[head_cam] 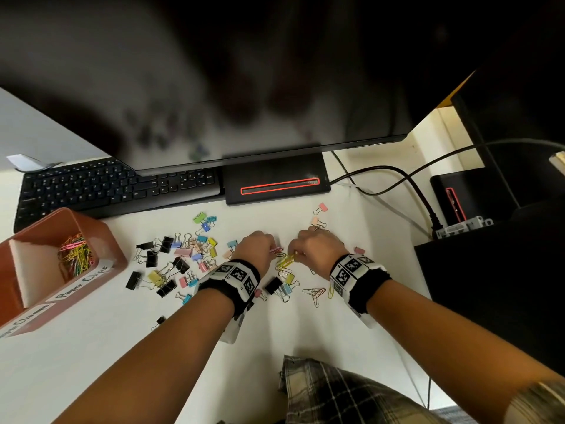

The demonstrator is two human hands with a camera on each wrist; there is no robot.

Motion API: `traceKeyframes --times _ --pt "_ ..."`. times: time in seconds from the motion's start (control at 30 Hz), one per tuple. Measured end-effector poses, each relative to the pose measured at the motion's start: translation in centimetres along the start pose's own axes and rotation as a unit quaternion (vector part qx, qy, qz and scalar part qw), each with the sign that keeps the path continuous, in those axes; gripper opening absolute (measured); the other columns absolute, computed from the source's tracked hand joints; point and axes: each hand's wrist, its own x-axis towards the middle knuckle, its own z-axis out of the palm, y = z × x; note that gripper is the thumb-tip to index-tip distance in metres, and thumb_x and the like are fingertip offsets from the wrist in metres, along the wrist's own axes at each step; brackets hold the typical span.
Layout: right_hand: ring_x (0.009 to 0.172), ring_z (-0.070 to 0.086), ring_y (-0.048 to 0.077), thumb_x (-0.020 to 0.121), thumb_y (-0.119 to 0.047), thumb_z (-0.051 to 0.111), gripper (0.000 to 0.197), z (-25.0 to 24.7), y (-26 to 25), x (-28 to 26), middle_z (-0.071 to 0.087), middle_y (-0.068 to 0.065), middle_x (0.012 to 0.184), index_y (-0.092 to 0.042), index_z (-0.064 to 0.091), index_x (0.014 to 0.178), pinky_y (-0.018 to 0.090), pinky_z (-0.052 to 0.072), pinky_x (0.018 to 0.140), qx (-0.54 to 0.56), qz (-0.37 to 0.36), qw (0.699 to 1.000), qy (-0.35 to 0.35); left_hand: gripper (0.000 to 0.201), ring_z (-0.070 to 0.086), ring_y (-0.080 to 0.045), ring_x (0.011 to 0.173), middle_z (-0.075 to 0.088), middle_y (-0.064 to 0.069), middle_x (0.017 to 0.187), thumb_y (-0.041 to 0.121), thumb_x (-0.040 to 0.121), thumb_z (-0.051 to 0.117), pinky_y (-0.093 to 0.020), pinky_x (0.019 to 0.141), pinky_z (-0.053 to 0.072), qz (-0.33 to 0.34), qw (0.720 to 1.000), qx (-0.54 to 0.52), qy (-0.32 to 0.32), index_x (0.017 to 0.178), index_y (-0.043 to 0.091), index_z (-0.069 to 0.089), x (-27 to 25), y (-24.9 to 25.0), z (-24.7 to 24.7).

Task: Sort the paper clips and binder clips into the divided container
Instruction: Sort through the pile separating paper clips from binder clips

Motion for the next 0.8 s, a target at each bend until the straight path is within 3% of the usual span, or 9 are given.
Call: traceKeyframes --times 0.17,0.3,0.4,0.5,0.67,0.8 --pt "0.104 0.051 0.029 0.09 -0.02 0.052 0.02 0.0 -0.3 0.1 0.058 0.009 0.109 -0.014 0.066 0.103 0.037 0.043 0.085 0.003 -0.015 1.0 -0.009 0.016 0.058 -0.029 0.094 0.057 -0.01 0.102 0.015 0.088 0.054 -0.038 0.084 0.049 0.005 1.0 0.013 0.016 0.101 0.015 0.062 -0.3 -0.1 0.4" --pt "0.101 0.055 0.024 0.087 -0.014 0.052 0.016 -0.2 -0.4 0.0 0.063 0.006 0.106 -0.013 0.063 0.099 0.033 0.046 0.082 0.04 0.009 0.998 -0.037 0.027 0.058 -0.029 0.094 0.057 -0.009 0.104 0.006 0.085 0.049 -0.04 0.086 0.05 0.052 0.998 0.035 0.019 0.106 0.02 0.06 -0.6 -0.1 0.2" --pt "0.098 0.058 0.024 0.086 -0.013 0.053 0.017 0.0 -0.4 -0.3 0.066 0.006 0.103 -0.014 0.063 0.101 0.032 0.047 0.08 0.068 0.022 0.997 -0.038 0.023 0.058 -0.028 0.096 0.06 -0.007 0.105 0.013 0.09 0.049 -0.038 0.086 0.048 0.081 0.995 0.052 0.019 0.108 0.021 0.06 -0.7 -0.2 -0.2" --pt "0.1 0.058 0.024 0.086 -0.011 0.052 0.022 0.2 -0.7 -0.6 0.064 0.007 0.108 -0.014 0.064 0.104 0.035 0.049 0.087 0.076 0.03 0.996 -0.033 0.018 0.059 -0.027 0.094 0.064 -0.006 0.101 0.022 0.092 0.046 -0.035 0.083 0.047 0.095 0.994 0.056 0.025 0.103 0.019 0.06 -0.9 -0.2 -0.8" --pt "0.103 0.056 0.025 0.087 -0.01 0.05 0.023 0.7 -0.8 -0.9 0.06 0.008 0.112 -0.012 0.064 0.105 0.03 0.043 0.087 0.077 0.041 0.996 -0.023 0.014 0.06 -0.026 0.082 0.066 -0.008 0.087 0.024 0.091 0.051 -0.03 0.072 0.047 0.075 0.995 -0.05 0.052 0.092 0.014 0.061 -2.1 -0.5 -2.4" --pt "0.093 0.058 0.025 0.084 -0.01 0.054 0.018 0.1 -2.0 -0.8 0.061 0.009 0.102 -0.01 0.065 0.098 0.03 0.045 0.082 0.109 0.04 0.993 0.028 0.005 0.061 -0.016 0.072 0.068 -0.001 0.078 0.019 0.086 0.06 -0.025 0.068 0.049 0.048 0.973 -0.16 0.156 0.083 0.016 0.063 -5.2 -2.8 -6.2"
